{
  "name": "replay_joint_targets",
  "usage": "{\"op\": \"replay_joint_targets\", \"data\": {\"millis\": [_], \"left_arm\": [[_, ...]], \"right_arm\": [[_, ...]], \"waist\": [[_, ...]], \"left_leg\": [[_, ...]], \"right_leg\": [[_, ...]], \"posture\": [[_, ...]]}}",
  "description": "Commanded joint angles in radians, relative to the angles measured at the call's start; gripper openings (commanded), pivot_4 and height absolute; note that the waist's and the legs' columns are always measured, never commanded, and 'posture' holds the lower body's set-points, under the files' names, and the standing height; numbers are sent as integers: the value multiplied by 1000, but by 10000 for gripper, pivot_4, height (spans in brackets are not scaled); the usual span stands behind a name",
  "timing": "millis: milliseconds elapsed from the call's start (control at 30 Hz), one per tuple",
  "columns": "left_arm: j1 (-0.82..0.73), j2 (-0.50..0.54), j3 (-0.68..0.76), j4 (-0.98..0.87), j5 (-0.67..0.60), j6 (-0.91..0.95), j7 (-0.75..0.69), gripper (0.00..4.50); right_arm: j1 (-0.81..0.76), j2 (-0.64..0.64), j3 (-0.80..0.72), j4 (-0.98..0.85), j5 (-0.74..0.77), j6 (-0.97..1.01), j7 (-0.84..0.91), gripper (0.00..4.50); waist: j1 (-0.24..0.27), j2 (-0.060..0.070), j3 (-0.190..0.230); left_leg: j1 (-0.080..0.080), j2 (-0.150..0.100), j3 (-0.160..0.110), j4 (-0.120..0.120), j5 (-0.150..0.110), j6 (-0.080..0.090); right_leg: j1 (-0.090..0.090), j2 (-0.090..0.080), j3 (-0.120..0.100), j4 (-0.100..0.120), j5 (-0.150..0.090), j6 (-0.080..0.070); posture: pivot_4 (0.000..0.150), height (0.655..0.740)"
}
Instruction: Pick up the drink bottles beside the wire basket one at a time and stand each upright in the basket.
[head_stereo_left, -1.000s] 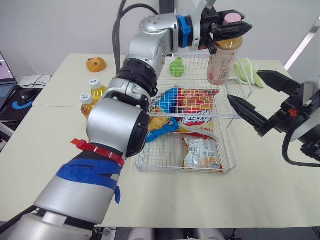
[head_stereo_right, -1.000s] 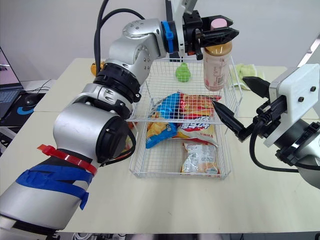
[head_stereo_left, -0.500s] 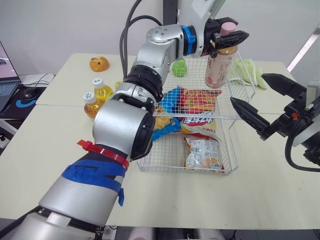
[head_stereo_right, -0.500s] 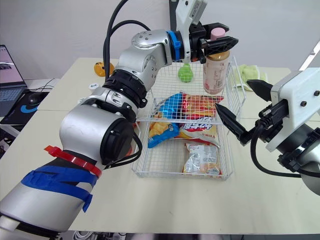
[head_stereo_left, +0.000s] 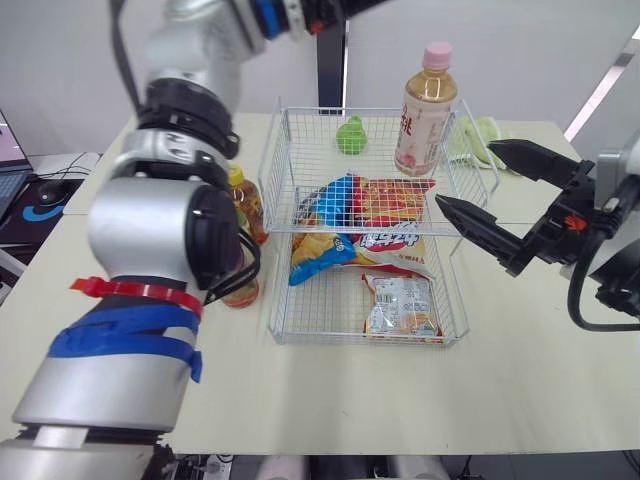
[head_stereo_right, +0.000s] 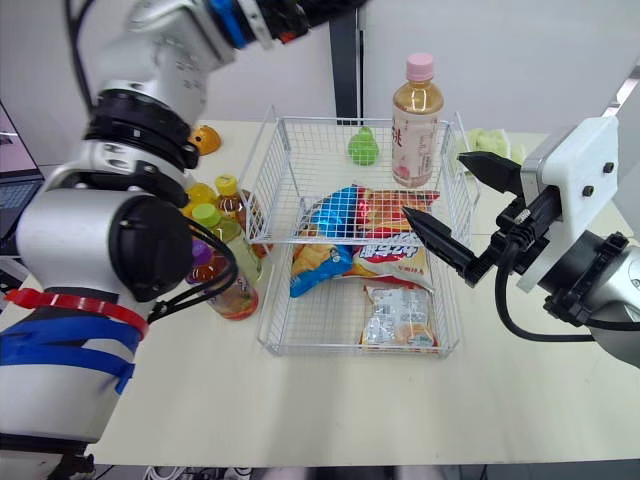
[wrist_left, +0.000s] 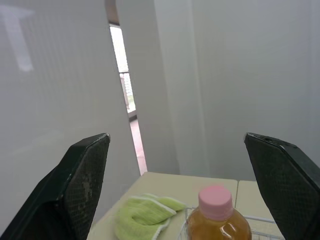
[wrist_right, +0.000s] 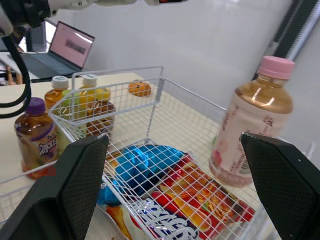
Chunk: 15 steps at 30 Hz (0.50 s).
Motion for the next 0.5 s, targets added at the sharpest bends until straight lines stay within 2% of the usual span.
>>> {"op": "replay_joint_targets", "data": {"millis": [33, 167, 300, 400, 500], "left_arm": [[112, 130, 31, -214, -28, 121, 32, 44627], [377, 305, 119, -495, -46, 226, 141, 44627], [764, 419, 302, -829, -109, 348, 222, 44627], [1114, 397, 497, -1083, -180, 430, 250, 44627], [1472, 297, 648, -1266, -229, 448, 256, 44627]], "right_arm": [[-98, 47, 86, 67, -56, -40, 125, 45000], [-189, 115, 176, 158, -121, -51, 249, 45000], [-276, 185, 251, 253, -200, -63, 374, 45000], [-328, 232, 286, 322, -247, -73, 460, 45000], [-364, 281, 301, 365, -264, -73, 522, 45000]], "waist": [[-8, 1, 0], [-17, 1, -1], [-25, 2, -1], [-21, 2, -1], [-13, 2, -2]], "left_leg": [[1, 0, 0, 0, 0, 0], [1, 0, 0, 0, 0, -1], [0, 0, -1, 1, 1, -1], [0, 0, -2, 1, 1, -1], [1, 0, -2, 1, 1, -1]], "right_leg": [[0, 0, 1, 0, 0, 0], [-2, 0, 0, 3, 0, 0], [-3, 0, 0, 5, 0, 0], [-3, -1, 0, 4, 0, 0], [0, -1, 0, 1, 0, 0]], "posture": [[1500, 7400], [1500, 7400], [1500, 7400], [1500, 7400], [1500, 7400]]}}
